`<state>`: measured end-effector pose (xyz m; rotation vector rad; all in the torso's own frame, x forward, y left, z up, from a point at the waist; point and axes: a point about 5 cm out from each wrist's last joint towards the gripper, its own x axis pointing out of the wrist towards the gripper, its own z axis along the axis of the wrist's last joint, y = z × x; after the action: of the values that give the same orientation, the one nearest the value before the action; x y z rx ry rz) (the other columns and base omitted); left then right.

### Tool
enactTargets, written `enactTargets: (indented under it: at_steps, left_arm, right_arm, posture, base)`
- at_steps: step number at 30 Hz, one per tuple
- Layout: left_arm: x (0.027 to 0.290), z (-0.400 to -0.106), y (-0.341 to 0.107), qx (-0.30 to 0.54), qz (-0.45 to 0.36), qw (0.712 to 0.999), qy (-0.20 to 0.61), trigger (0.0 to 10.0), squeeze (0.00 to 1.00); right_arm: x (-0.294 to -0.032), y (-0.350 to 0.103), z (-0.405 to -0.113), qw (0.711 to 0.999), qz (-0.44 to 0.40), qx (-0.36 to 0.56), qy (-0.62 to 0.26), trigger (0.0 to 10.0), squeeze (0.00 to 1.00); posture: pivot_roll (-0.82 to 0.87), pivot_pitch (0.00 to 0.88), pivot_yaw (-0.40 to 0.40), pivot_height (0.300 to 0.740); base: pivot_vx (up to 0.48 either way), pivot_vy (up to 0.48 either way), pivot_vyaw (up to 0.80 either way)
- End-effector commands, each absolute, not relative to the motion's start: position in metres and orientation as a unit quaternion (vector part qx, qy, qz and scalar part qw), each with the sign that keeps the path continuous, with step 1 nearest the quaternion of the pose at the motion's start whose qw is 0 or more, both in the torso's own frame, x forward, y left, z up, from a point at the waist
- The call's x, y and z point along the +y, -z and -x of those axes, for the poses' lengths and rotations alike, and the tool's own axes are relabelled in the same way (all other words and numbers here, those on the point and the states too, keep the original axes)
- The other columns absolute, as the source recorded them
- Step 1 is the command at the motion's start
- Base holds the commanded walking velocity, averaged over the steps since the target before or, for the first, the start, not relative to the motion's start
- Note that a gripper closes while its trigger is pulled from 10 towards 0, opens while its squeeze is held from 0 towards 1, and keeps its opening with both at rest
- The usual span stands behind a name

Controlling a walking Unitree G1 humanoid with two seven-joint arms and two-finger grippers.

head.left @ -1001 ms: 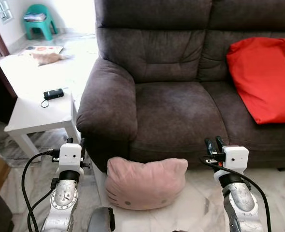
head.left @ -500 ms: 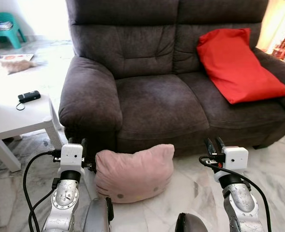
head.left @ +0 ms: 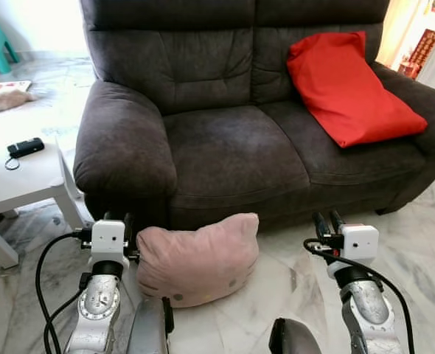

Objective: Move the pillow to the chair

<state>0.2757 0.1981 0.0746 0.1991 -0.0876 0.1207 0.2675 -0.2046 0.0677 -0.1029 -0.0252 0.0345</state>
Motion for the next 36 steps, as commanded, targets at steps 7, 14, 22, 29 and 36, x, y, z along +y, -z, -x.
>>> enactTargets:
  at_steps: [7,14,22,29,36]
  left_arm:
    - [0.199,-0.278,-0.072,-0.031,-0.088,0.994,-0.062,10.0,0.00]
    - [0.199,-0.278,-0.071,-0.027,-0.085,0.994,-0.061,10.0,0.00]
    - [0.198,-0.278,-0.067,-0.018,-0.075,0.996,-0.049,10.0,0.00]
    - [0.197,-0.276,-0.061,0.000,-0.064,0.997,-0.034,10.0,0.00]
    - [0.196,-0.276,-0.060,0.003,-0.062,0.998,-0.030,10.0,0.00]
  right_arm:
    - [-0.205,-0.068,-0.270,0.997,0.066,-0.013,-0.024,10.0,0.00]
    - [-0.205,-0.067,-0.270,0.998,0.064,-0.009,-0.022,10.0,0.00]
    - [-0.209,-0.064,-0.270,0.998,0.058,0.000,-0.012,10.0,0.00]
    - [-0.209,-0.062,-0.270,0.998,0.057,0.004,-0.013,10.0,0.00]
    - [-0.204,-0.063,-0.272,0.997,0.075,-0.001,-0.031,10.0,0.00]
  posture:
    - [-0.03,0.000,-0.042,0.553]
    - [-0.03,0.000,-0.043,0.553]
    - [-0.03,0.000,-0.044,0.553]
    - [-0.02,0.000,-0.048,0.553]
    - [-0.02,0.000,-0.048,0.553]
  base:
    - [0.000,0.000,0.40]
    - [0.000,0.000,0.72]
    - [0.000,0.000,0.24]
    - [0.000,0.000,0.00]
    - [0.000,0.000,0.23]
